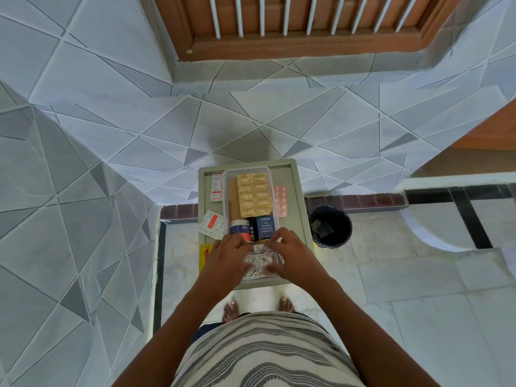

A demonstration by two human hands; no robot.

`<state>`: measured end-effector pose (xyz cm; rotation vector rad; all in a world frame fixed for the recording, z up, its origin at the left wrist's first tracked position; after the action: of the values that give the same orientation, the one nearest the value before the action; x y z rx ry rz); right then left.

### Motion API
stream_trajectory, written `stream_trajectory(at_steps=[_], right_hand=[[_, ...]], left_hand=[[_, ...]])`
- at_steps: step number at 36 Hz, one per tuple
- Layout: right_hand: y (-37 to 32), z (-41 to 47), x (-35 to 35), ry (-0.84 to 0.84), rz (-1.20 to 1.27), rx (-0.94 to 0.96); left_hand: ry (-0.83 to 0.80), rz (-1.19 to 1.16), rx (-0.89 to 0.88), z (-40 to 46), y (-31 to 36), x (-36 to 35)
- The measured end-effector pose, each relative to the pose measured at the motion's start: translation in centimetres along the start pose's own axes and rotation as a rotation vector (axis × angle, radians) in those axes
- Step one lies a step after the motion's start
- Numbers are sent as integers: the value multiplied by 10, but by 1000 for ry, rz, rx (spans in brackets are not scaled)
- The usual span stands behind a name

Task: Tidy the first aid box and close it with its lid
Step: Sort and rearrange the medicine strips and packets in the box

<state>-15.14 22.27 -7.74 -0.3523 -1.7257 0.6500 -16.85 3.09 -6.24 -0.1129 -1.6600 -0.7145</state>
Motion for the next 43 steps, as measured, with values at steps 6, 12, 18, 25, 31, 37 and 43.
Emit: stream_trajectory(at_steps=[6, 12, 18, 25, 31, 37, 43], right_hand=[[2, 3, -4, 3, -206, 22], [3, 11, 6, -4, -35, -21], [30, 32, 37, 456, 257, -263], [70, 91, 26, 200, 100, -576], [59, 119, 26, 185, 1, -762], [63, 129, 18, 204, 147, -834], [72, 117, 21, 324, 315, -741]], left_hand=[[-142, 45, 53, -5, -3, -15], [-169, -76, 115, 1, 0, -6], [324, -504, 548, 9, -31, 21], [267, -403, 915, 36, -100, 1], [14, -361, 887, 53, -129, -19], [80, -370, 890, 60, -128, -17], [135, -475, 906, 60, -142, -8]])
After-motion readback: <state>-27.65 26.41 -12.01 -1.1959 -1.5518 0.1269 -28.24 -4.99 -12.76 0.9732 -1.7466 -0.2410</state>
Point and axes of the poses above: each hand's wrist, its own z-axis towards the middle knuckle, its own x-axis out of the back of the hand, y = z × x, the point moved 3 cm from there along z, towards the middle knuckle
